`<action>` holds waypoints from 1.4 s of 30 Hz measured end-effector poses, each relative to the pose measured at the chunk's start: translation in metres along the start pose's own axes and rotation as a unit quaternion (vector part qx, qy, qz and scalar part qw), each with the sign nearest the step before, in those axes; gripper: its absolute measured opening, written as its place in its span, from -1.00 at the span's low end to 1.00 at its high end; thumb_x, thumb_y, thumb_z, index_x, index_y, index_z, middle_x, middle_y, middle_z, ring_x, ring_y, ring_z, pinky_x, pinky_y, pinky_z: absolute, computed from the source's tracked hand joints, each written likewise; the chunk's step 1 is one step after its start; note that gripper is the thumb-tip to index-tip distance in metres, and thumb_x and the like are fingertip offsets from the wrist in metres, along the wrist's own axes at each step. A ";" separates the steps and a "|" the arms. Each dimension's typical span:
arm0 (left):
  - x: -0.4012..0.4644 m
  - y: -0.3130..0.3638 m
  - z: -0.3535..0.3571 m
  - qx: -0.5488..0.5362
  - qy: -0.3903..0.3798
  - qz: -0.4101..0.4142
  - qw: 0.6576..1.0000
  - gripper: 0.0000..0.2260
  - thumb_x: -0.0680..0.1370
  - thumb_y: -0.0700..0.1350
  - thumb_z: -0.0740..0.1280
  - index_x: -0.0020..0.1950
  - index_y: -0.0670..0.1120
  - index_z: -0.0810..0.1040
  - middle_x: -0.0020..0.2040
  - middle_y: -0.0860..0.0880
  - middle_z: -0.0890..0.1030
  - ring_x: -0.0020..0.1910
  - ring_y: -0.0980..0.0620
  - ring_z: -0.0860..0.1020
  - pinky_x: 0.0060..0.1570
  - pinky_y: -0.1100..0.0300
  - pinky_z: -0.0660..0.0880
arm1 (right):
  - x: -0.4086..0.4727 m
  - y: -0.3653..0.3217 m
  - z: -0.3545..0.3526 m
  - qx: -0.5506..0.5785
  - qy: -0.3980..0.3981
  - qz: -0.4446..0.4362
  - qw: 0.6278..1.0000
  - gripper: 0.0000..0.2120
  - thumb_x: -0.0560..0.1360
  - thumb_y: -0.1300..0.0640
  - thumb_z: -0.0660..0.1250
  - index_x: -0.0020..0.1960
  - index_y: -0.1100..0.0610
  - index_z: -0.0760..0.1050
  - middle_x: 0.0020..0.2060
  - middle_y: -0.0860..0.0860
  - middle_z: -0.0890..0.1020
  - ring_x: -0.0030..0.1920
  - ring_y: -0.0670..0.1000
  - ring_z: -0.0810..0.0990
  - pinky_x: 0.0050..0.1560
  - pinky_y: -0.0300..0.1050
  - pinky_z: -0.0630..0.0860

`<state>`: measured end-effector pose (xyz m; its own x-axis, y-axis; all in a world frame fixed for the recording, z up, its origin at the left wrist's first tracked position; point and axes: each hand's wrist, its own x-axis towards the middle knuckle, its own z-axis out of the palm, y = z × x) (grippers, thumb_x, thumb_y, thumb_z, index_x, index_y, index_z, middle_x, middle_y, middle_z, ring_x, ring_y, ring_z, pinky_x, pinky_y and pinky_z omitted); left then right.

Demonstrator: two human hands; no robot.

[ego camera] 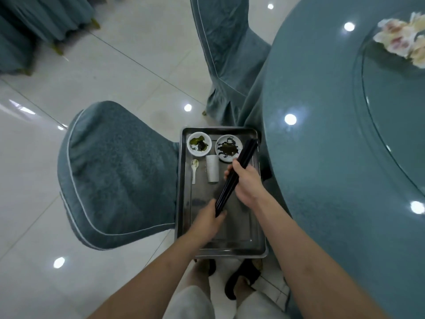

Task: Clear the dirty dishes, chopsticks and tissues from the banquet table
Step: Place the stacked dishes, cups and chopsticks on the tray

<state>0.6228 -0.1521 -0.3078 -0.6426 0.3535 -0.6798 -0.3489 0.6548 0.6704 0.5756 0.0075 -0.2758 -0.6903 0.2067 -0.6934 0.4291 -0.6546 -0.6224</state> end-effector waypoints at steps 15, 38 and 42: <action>0.109 -0.065 0.028 -0.056 -0.092 -0.050 0.993 -0.69 0.57 0.08 0.42 0.24 0.04 0.43 0.01 0.04 0.58 -0.02 0.04 0.57 -0.12 0.14 0.52 | 0.116 0.079 -0.040 -0.083 0.090 0.116 0.986 -0.93 0.69 0.23 0.22 0.04 0.19 0.46 -0.20 0.06 0.50 -0.23 -0.01 0.49 -0.08 -0.06 0.53; 0.233 -0.114 0.064 -0.207 0.043 -0.163 0.964 -0.88 0.68 -0.03 0.16 0.00 0.09 0.46 -0.05 -0.06 0.60 -0.11 -0.04 0.57 0.05 -0.03 0.57 | 0.276 0.114 -0.116 -0.270 0.253 0.093 0.924 -0.85 0.64 0.28 0.20 -0.09 0.14 0.45 -0.29 0.07 0.50 -0.40 -0.03 0.44 -0.41 -0.17 0.37; 0.238 -0.114 0.064 -0.247 0.050 -0.173 0.952 -0.86 0.73 -0.12 0.13 0.03 0.01 0.44 -0.11 -0.08 0.56 -0.27 0.02 0.52 -0.20 0.12 0.47 | 0.280 0.113 -0.121 -0.274 0.276 0.076 0.918 -0.80 0.56 0.35 0.25 0.13 0.23 0.55 -0.13 0.16 0.59 -0.21 0.07 0.57 -0.32 -0.14 0.50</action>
<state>0.5533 -0.1000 -0.5650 -0.4843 0.0920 -0.8701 -0.8139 0.3176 0.4866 0.5014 0.0792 -0.5847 -0.2632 0.5787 -0.7719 0.8294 -0.2729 -0.4874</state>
